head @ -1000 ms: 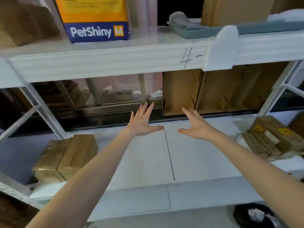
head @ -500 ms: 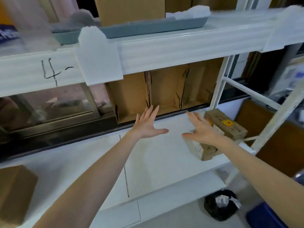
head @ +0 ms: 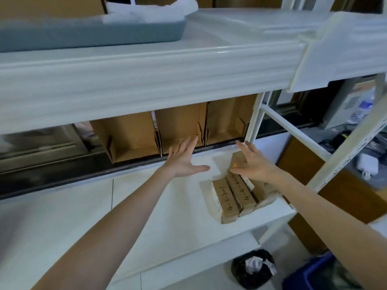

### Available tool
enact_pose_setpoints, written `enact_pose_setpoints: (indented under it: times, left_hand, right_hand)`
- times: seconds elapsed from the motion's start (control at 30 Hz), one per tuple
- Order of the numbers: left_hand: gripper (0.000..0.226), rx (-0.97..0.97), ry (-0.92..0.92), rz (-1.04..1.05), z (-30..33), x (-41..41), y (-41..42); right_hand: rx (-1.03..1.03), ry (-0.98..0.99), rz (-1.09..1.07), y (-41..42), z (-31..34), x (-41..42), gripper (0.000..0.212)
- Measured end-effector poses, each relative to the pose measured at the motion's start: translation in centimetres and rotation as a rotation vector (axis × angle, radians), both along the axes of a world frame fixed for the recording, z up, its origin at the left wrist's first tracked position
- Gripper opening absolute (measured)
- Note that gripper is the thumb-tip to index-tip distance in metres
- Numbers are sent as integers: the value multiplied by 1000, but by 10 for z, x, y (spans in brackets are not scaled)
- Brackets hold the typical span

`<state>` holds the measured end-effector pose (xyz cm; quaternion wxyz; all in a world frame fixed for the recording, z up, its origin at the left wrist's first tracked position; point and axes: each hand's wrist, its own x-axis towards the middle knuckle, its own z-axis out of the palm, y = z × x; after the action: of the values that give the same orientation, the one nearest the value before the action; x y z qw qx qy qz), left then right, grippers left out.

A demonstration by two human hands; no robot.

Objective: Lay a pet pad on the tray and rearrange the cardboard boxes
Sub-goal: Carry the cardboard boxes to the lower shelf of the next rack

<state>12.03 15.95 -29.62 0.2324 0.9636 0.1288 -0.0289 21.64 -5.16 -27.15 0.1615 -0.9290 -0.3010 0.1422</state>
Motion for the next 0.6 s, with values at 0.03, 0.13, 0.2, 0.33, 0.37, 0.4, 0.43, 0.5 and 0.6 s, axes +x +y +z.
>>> enact_pose_setpoints:
  times: [0.03, 0.13, 0.2, 0.33, 0.37, 0.4, 0.43, 0.5, 0.6]
  left_hand:
    - [105, -13, -4, 19, -3, 4, -4]
    - [104, -48, 4, 89, -14, 12, -19]
    - [103, -86, 33, 155, -25, 18, -31]
    - [108, -155, 93, 296, -55, 30, -57]
    - [109, -166, 96, 328, -62, 34, -64]
    - [109, -177, 90, 353, -69, 36, -72]
    - [109, -191, 84, 372, -75, 38, -80]
    - [107, -223, 77, 391, -85, 40, -96]
    - [108, -286, 95, 424, -98, 43, -114]
  right_hand:
    - [-1, 0, 17, -3, -3, 8, 91]
    - [-4, 5, 68, -11, -11, 30, 92]
    - [-17, 17, 106, -19, -17, 46, 92]
    - [-56, 72, 176, -39, -34, 75, 93]
    - [-56, 90, 188, -44, -40, 81, 93]
    - [-52, 105, 197, -50, -47, 87, 92]
    - [-49, 121, 202, -55, -53, 93, 91]
    - [-58, 145, 205, -65, -66, 103, 90]
    - [-97, 152, 212, -76, -84, 116, 91]
